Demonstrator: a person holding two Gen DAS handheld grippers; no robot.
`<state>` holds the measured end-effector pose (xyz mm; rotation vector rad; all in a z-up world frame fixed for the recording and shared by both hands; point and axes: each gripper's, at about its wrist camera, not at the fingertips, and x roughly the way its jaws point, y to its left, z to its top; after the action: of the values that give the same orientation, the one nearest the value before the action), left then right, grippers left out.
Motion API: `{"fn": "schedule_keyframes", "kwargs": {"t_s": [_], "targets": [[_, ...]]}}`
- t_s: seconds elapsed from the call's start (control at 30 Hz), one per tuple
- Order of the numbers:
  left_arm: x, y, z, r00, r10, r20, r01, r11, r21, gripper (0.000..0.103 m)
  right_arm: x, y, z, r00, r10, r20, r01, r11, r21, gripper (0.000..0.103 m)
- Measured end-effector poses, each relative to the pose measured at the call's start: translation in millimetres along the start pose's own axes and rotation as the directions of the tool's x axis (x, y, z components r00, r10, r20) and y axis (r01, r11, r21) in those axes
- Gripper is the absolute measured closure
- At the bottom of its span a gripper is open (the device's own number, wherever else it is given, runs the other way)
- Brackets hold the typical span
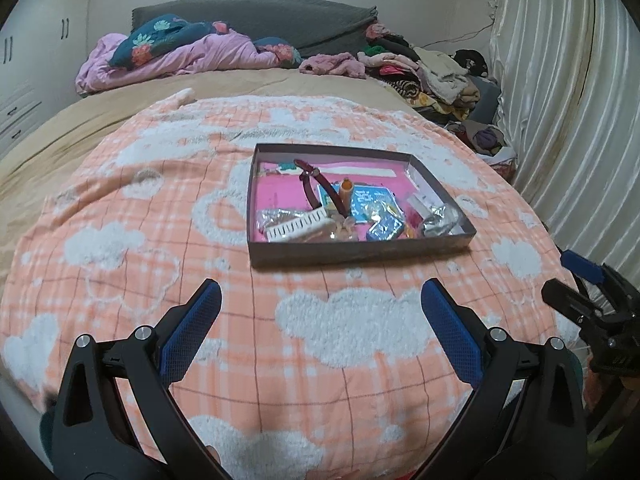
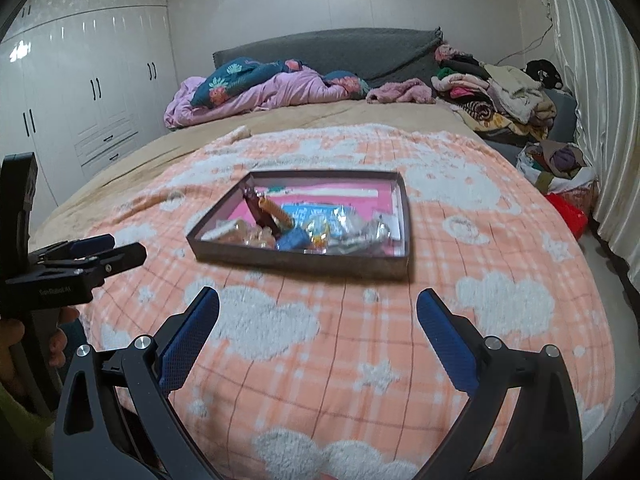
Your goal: Organize jewelry
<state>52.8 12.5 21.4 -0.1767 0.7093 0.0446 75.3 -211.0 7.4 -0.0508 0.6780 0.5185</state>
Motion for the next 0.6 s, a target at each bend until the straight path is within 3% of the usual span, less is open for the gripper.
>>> {"fn": "schedule_keyframes", "kwargs": {"t_s": [0.6], "targets": [[-0.9, -2.0, -19.7, 1.000, 0.003, -0.030, -0.002, 0.999, 0.034, 0.010, 6.5, 9.7, -19.6, 0.997, 0.010, -0.073, -0.010, 1.000, 0.004, 0.004]]}}
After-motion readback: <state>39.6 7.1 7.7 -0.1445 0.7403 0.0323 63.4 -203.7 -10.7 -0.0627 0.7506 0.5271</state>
